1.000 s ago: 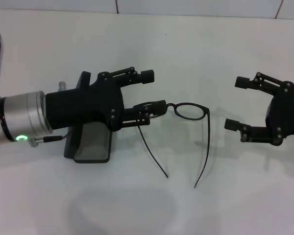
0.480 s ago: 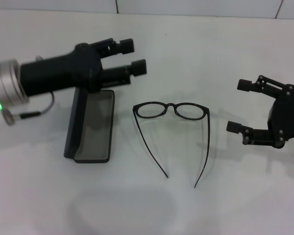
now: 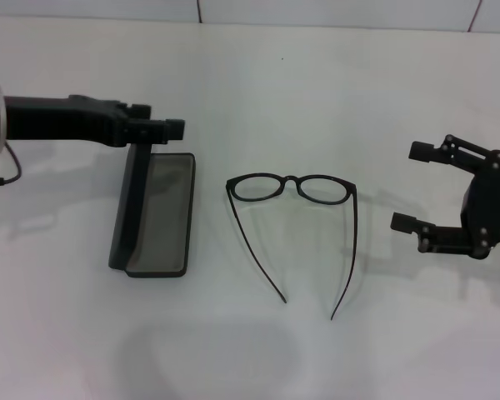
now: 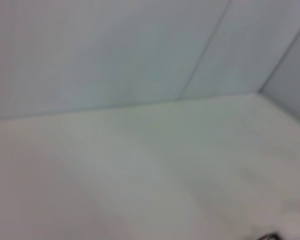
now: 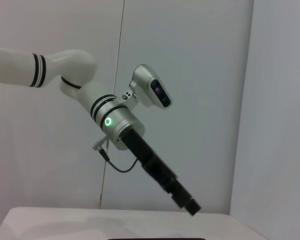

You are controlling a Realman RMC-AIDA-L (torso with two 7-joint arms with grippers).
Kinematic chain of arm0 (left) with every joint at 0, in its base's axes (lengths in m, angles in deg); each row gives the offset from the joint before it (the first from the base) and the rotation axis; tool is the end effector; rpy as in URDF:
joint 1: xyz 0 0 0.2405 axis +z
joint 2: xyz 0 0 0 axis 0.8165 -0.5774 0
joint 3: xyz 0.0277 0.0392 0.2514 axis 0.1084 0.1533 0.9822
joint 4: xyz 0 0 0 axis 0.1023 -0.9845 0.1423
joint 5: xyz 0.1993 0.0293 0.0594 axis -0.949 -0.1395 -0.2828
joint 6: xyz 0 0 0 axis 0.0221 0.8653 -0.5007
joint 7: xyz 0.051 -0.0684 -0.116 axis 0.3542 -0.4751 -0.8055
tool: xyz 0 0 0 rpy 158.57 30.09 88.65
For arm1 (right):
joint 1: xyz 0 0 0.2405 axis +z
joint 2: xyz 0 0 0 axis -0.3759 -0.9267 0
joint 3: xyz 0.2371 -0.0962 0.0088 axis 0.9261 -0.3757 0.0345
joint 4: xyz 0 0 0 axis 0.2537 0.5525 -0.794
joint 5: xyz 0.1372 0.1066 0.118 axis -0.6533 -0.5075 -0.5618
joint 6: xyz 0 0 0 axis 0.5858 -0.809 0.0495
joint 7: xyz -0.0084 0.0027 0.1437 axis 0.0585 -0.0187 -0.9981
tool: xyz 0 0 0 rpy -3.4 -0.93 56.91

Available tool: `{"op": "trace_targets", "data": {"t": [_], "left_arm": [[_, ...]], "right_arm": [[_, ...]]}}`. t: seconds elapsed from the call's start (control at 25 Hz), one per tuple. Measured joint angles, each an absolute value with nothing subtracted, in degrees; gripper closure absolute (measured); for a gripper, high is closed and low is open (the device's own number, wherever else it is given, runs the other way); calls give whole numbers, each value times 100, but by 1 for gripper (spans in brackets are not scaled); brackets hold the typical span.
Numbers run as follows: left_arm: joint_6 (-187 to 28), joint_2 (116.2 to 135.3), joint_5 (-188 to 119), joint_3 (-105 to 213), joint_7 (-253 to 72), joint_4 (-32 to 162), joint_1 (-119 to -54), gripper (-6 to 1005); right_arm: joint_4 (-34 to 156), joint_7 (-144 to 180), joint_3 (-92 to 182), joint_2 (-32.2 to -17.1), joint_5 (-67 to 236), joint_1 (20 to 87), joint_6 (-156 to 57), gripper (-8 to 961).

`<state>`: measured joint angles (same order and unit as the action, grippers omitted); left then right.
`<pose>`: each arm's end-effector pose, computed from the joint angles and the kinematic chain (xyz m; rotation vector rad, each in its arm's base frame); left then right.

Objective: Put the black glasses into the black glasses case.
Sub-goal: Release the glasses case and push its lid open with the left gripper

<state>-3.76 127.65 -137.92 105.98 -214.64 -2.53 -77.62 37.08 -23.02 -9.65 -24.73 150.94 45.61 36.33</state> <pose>-0.2327 0.3465 0.0584 -2.5394 -1.0754 -0.4408 0.2656 0.2957 0.0094 -2.5983 -0.0456 0.9527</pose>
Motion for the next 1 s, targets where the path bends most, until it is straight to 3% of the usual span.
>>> {"op": "trace_targets", "data": {"t": [0.28, 1.0], "left_arm": [[-354, 13021, -14740, 10624, -21904, -850, -7576, 295], [-609, 13050, -15245, 10760, -22017, -592, -7557, 333]], "right_arm": [[3704, -2174, -959, -2477, 15095, 4554, 3618, 80], [3679, -2149, -982, -2492, 15182, 4610, 3608, 81]]}}
